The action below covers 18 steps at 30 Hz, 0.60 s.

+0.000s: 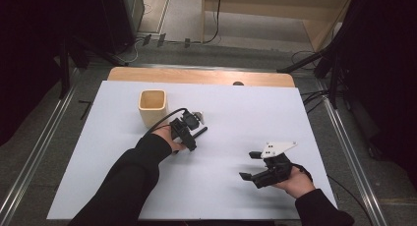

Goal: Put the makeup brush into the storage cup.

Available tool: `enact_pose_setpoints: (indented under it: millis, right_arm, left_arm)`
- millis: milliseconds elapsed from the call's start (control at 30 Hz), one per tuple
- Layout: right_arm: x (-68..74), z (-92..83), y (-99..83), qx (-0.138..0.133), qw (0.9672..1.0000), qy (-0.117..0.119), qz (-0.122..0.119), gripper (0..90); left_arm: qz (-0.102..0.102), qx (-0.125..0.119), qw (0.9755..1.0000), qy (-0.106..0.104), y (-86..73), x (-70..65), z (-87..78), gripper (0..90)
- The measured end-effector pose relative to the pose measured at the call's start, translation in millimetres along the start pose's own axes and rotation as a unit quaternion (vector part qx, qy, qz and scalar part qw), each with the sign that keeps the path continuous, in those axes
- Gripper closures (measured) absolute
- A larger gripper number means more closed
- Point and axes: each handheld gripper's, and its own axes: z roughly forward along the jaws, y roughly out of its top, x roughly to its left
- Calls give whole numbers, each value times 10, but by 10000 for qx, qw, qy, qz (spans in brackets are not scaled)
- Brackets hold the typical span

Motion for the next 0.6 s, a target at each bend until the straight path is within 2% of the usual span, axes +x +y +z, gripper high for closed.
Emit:
enact_pose_setpoints:
  millis: [200,333,533,600]
  right_arm:
    - [1,-3,-1,-2,10000,-16,8,185]
    - [-1,0,0,-2,10000,-8,1,185]
    - [3,-3,-1,-1,10000,-5,8,185]
    - [2,-3,-1,-4,10000,-5,3,185]
  left_arm:
    - [-21,20,10000,49,-2,-13,-6,421]
    - [-103,14,9999,60,-12,-27,-22,545]
    - [-178,87,9998,61,-11,-41,-35,646]
    - [-243,123,9996,49,-12,-33,-38,721]
